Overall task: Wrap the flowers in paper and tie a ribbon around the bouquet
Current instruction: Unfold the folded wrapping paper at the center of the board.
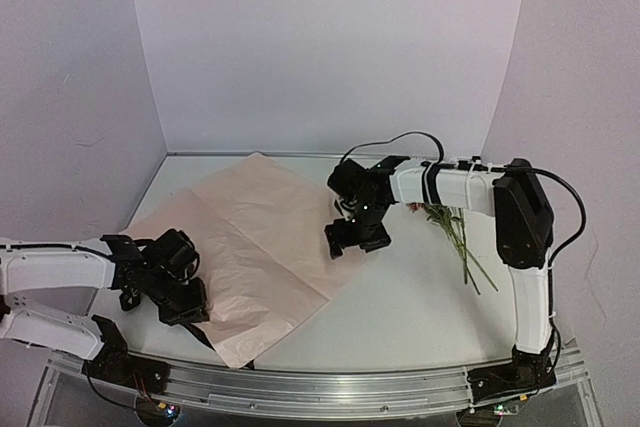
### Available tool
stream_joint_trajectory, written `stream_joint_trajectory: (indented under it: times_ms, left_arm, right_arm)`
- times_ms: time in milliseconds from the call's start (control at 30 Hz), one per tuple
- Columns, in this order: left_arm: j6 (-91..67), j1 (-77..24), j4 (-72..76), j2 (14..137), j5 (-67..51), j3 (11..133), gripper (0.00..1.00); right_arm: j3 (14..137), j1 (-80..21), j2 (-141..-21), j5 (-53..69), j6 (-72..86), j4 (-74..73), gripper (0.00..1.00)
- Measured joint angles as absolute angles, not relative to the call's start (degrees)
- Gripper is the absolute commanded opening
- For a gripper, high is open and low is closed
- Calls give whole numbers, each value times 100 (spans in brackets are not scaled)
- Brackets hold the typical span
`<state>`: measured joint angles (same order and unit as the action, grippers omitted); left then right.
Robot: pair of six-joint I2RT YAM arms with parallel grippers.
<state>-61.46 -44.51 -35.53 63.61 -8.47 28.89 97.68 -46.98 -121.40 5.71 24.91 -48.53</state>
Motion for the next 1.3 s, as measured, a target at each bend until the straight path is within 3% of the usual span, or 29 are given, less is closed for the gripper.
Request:
stream_joint_trajectory:
  times_ms: [300, 667, 1033, 1100, 1167, 1300]
  left_arm:
    - [-5069, -5214, -3652, 7635, -1621, 4372, 0]
    - [-4680, -4927, -3858, 8219, -2219, 4449, 0]
    - [-4791, -3969, -3958, 8023, -2259, 4173, 0]
    - [-4800, -3970, -3941, 8017, -2279, 4141, 1]
    - [-4807, -3970, -3902, 8006, -2285, 4105, 8]
    - [-4856, -3970, -3887, 7914, -2322, 4047, 0]
  right_arm:
    - [10285, -4263, -12533, 548, 2197, -5081, 87]
    - [10479, -4165, -12932, 380, 2585, -5422, 81]
    - [9458, -4154, -12571, 118, 3255, -5428, 72]
    - [9383, -4157, -12525, 113, 3341, -5413, 73]
    - [9322, -4160, -12489, 110, 3402, -5396, 75]
    - [9262, -4160, -12444, 110, 3480, -5415, 80]
